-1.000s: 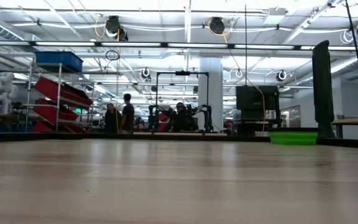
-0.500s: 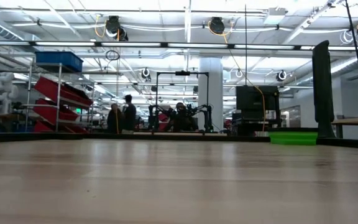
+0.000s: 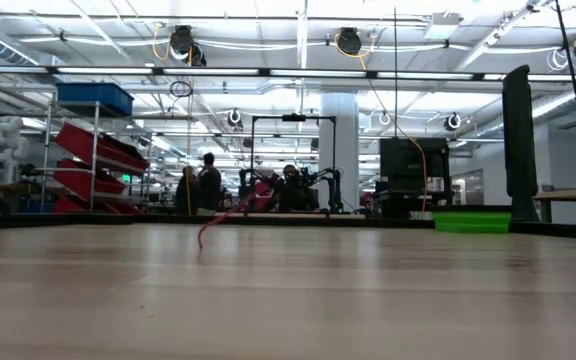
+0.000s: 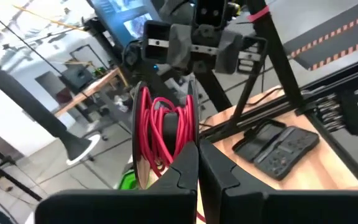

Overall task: Coil cords
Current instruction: Uncoil the red wire on the black spool

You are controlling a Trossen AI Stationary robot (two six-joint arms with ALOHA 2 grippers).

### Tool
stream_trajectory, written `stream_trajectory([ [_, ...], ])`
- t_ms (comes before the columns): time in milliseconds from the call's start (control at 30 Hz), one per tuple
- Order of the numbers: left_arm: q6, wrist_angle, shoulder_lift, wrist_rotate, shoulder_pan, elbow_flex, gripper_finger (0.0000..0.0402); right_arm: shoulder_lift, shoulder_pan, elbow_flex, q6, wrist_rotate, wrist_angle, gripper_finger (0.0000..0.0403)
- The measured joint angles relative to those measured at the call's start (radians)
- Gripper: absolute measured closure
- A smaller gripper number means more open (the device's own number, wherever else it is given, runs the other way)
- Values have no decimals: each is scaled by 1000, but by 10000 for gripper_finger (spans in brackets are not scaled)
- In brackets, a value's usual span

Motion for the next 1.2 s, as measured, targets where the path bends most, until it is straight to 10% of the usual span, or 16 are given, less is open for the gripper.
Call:
stream_trajectory([
  [567, -63, -2, 33, 180, 100, 0, 401, 187, -70, 282, 128, -7, -304, 252],
  [1200, -66, -2, 32, 223, 101, 0, 401, 210, -104, 295, 196, 58, -344, 262],
])
